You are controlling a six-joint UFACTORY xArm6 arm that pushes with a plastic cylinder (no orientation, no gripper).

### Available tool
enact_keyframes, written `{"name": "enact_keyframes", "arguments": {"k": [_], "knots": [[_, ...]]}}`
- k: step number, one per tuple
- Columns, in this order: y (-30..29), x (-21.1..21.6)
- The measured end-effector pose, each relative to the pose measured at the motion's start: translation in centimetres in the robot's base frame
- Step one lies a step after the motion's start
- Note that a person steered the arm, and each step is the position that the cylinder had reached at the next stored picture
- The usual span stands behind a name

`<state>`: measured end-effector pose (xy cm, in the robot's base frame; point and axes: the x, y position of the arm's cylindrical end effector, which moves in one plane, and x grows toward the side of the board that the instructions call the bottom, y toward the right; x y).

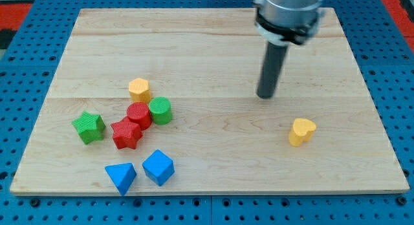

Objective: Slide the green circle towards the bottom right

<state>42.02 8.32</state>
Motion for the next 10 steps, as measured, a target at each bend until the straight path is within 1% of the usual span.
{"name": "enact_keyframes", "arguments": {"k": [1,3,4,5,6,7,10], "knots": [[-5.6,-3.4],[-23.3,-3.9],[-25.3,-3.2],[-22.7,-0.7],[-22.6,2.4],[-21.5,4.4],[-14.2,5.3]]}}
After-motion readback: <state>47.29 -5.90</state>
